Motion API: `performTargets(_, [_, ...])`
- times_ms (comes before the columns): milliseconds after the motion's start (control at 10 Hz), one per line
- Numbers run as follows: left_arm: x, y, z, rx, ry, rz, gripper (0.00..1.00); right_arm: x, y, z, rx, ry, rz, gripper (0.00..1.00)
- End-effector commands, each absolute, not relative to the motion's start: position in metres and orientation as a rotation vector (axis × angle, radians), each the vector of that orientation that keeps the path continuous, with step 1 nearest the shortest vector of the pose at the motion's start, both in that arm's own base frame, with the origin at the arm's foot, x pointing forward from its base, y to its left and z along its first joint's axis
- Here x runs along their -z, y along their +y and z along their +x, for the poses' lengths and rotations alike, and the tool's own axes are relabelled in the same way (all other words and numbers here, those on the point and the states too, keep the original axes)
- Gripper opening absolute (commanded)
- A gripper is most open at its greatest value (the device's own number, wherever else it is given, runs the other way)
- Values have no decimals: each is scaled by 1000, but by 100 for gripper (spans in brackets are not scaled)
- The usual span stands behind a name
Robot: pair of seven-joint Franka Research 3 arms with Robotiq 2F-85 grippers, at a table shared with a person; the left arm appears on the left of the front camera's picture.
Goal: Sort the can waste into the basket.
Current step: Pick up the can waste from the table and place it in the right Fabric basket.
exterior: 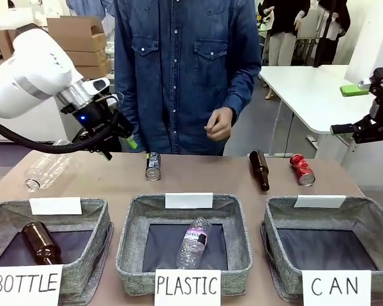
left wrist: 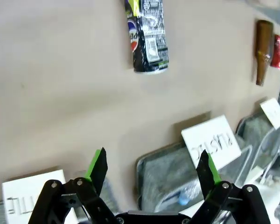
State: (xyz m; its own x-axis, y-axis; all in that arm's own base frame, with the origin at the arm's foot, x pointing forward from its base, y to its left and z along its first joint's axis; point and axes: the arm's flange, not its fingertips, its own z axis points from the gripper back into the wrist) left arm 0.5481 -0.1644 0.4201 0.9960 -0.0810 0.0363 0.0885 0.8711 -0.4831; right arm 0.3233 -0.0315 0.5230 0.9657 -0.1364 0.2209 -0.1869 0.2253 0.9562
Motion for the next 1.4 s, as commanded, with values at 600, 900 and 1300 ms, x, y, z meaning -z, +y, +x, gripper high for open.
performTargets(600, [-347, -284, 638, -160, 27, -127, 100, -524, -29, 326, -55, -309, 1372, 100])
performTargets(900, [-327, -285, 651, -145, 46, -100, 100, -524, -29, 326, -55, -309, 1372, 100])
performTargets(1300, [-320, -281, 655, -187, 3, -52, 42, -524, -29, 326, -55, -309, 1372, 100])
